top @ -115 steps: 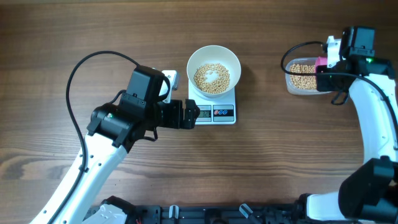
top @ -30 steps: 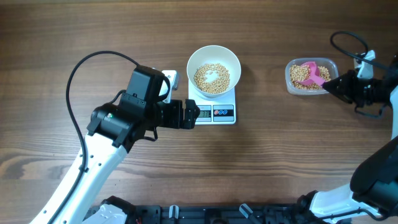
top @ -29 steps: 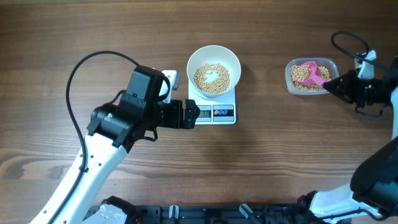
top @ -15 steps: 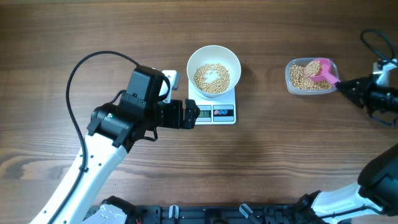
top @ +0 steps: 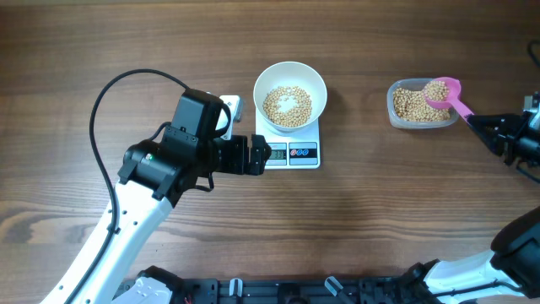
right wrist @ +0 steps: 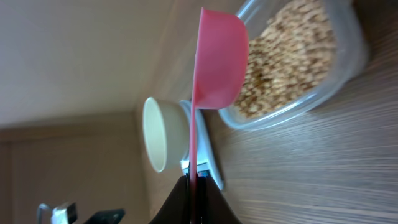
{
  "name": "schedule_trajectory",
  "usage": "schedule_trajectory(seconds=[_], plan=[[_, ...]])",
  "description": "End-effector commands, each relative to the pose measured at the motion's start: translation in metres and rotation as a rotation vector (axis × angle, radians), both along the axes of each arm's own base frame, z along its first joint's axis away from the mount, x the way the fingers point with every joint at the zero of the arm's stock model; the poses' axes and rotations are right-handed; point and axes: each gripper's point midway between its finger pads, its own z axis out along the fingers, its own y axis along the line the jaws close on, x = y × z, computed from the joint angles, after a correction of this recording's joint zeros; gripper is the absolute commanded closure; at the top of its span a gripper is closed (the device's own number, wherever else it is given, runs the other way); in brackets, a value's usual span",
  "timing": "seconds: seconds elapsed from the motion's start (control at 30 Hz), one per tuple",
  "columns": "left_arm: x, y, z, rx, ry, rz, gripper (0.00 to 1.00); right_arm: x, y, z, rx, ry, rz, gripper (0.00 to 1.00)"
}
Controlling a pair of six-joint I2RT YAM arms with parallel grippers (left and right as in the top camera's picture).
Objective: Scoop item into bowl and weigh 150g on scale
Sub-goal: 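Lift the filled scoop and carry it over the bowl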
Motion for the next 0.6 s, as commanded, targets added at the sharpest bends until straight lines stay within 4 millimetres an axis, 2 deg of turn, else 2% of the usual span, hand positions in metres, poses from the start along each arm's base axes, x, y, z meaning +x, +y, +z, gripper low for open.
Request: schedule_trajectory(seconds=[0.0,0.17,0.3,0.57], plan=[[-0.001,-0.002,-0.002,0.004,-0.002,-0.026,0.0,0.003,0.005,0.009,0.044,-0.088,0.02,0.95],[-0.001,-0.002,-0.002,0.004,-0.002,-0.026,0.0,0.004,0.007,0.014,0.07,-0.101,0.017,0.96],[-0.001,-0.002,-0.002,0.004,-0.001,-0.026,0.0,0.006,0.011,0.026,0.122,-0.156,0.014,0.96],[-0.001,-0.002,-0.002,0.004,-0.002,-0.026,0.0,0.01,0.035,0.035,0.193,-0.153,0.06,0.96]])
